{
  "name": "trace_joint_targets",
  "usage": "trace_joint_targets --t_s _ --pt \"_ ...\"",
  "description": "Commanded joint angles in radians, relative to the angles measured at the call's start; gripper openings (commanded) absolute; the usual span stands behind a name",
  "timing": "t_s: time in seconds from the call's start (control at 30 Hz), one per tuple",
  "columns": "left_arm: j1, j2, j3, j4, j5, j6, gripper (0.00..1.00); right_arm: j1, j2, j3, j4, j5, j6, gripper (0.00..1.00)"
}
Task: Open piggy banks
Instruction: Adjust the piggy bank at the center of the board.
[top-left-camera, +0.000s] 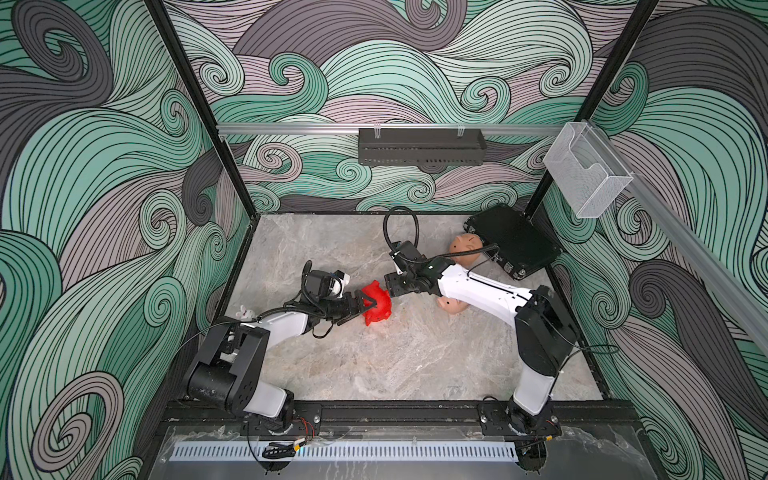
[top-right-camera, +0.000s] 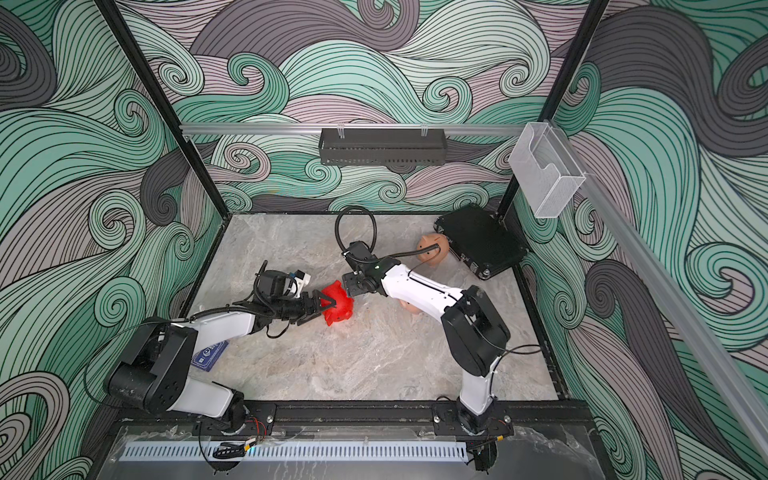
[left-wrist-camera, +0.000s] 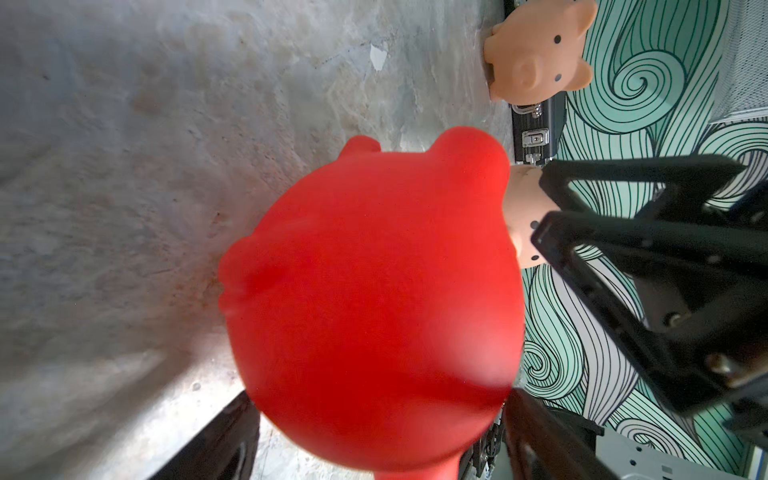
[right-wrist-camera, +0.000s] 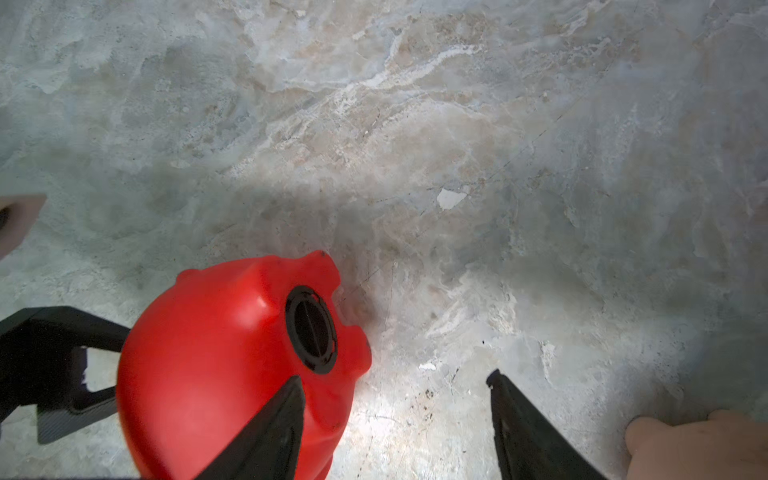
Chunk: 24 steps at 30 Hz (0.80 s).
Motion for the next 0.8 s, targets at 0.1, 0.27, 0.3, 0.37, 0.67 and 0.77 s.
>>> trace_joint_targets --t_s 0.1,0.27,0.3,0.37,0.67,0.77 --pt "0.007 -0.022 0.04 -0.094 -0.066 0.024 0.88 -0.002 0.052 0.053 -0.094 0.05 -0.004 0.69" --pt "0.007 -0.018 0.056 -0.111 -0.092 0.023 0.89 0.001 0.06 0.046 -0.095 -0.023 -0.001 0.69" --pt "0.006 -0.016 0.058 -0.113 -0.094 0.023 0.9 0.003 0.06 0.044 -0.096 -0.034 0.0 0.69" --pt "0.007 -0.012 0.064 -0.114 -0.102 0.021 0.9 0.009 0.059 0.034 -0.094 -0.045 0.008 0.69" --pt "0.006 -0.009 0.105 -0.154 -0.133 0.045 0.99 0.012 0.056 0.0 -0.083 -0.033 0.04 0.69" --pt "0.007 -0.009 0.128 -0.171 -0.136 0.061 0.99 0.012 0.051 -0.01 -0.076 -0.021 0.057 0.69"
